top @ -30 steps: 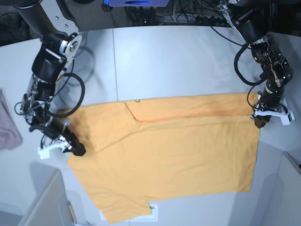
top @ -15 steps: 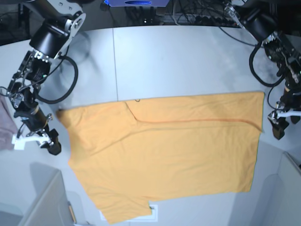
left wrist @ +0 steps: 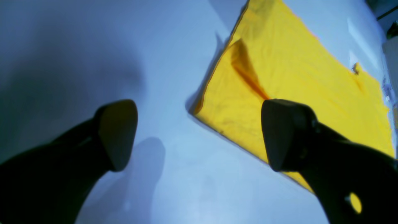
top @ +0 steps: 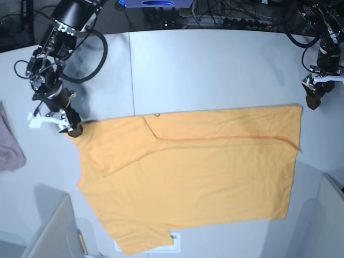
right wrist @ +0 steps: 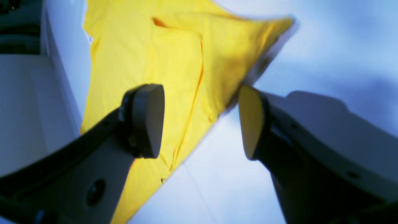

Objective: Fold the T-shirt properly
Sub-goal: 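Release and regrasp the shirt edge with both grippers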

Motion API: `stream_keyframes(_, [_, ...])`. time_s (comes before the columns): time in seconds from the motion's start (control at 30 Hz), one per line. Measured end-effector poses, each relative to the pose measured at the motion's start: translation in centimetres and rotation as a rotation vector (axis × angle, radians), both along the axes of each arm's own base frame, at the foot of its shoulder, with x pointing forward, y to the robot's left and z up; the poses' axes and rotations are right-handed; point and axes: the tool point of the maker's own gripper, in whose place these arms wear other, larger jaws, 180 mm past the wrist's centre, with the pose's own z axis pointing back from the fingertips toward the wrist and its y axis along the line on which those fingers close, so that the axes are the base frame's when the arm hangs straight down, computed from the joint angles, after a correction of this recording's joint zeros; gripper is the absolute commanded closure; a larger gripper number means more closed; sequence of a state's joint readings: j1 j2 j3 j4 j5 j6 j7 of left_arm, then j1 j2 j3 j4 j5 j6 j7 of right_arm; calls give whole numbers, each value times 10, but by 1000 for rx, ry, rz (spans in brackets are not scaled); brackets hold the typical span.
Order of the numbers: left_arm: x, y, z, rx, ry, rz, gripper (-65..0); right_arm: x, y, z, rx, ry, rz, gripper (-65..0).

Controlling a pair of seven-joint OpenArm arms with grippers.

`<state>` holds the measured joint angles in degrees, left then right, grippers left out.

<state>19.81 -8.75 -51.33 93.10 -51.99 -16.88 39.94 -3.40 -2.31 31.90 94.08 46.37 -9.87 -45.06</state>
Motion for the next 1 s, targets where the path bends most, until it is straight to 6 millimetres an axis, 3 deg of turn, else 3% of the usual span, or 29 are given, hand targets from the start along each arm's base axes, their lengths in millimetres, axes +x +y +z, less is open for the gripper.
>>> stream_keyframes(0.1, [0, -4, -17, -47, 23, 5, -601, -3, 5, -18, 35, 43, -5, -354])
stream_keyframes(0.2, [4, -3, -28, -81, 28, 25, -601, -3, -3, -30, 22, 42, -66, -354])
stream_keyframes(0.37, [19, -18, -45, -141, 40, -4, -601, -3, -6, -40, 18, 54, -94, -354])
stream_keyframes(0.5, [29, -27, -56, -174, 51, -20, -601, 2, -6, -37, 20, 43, -93, -354])
stream_keyframes(0.63, [47, -30, -58, -199, 29, -37, -601, 7, -6, -34, 20, 32, -96, -354])
stream_keyframes(0.77, [52, -24, -60, -214, 10, -17, -601, 17, -2, -45, 57, 53, -101, -354])
stream_keyframes(1.0, [66, -20, -63, -108, 76, -49, -601, 24, 1, -48, 81, 50, -99, -354])
